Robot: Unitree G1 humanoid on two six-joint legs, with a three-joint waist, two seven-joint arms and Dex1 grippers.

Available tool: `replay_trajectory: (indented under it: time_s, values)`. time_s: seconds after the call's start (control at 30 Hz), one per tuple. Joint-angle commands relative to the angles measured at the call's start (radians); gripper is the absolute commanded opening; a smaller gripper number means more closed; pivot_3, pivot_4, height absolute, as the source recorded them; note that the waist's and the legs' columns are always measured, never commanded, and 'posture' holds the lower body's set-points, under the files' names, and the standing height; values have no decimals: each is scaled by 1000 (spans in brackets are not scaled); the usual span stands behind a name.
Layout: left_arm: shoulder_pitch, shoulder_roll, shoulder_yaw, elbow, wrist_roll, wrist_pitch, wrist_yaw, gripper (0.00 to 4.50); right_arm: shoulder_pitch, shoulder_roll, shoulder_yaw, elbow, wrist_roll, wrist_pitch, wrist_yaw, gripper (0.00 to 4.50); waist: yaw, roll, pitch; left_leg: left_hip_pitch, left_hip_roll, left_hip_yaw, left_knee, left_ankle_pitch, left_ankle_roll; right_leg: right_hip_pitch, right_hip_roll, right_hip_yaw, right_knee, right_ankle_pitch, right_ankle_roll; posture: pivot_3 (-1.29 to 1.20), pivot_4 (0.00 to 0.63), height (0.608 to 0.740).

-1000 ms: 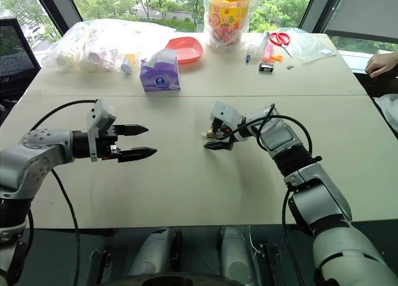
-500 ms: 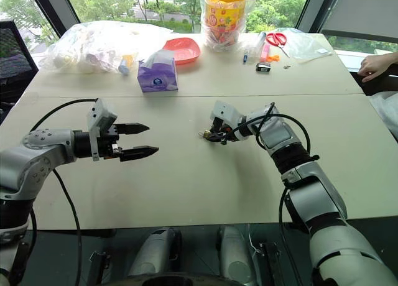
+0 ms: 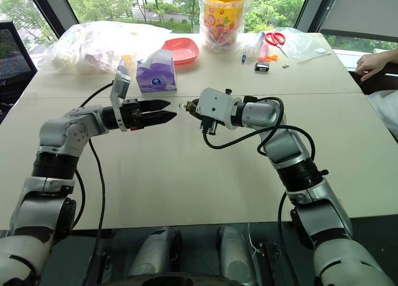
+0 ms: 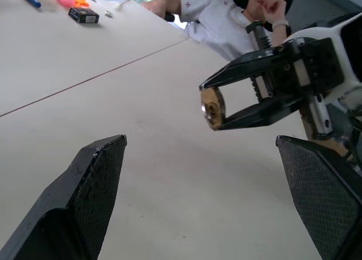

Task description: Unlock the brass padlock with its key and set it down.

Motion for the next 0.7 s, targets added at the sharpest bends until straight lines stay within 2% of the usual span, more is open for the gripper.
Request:
replay_trajectory:
  time_s: [0.03,0.13,0.3,0.7]
  values:
    - [-68,-16,11,59,20,-49,-49,4443,-5,-9,-31,-80,-3,24,-19,678,0,0,0,0,0,0,0,0,0,0,0,0,0,0,0,0,150,740]
    - [-97,-33,10,101,32,-63,-79,3567,-1,-17,-28,-102,-10,38,-24,678,0,0,0,0,0,0,0,0,0,0,0,0,0,0,0,0,150,740]
    - [-106,-46,12,106,41,-58,-108,1496,10,-25,-24,-131,-10,56,-24,678,0,0,0,0,0,0,0,0,0,0,0,0,0,0,0,0,150,740]
    - [-94,-66,26,86,56,-58,-94,1496,19,-25,-11,-151,-4,69,-18,678,0,0,0,0,0,0,0,0,0,0,0,0,0,0,0,0,150,740]
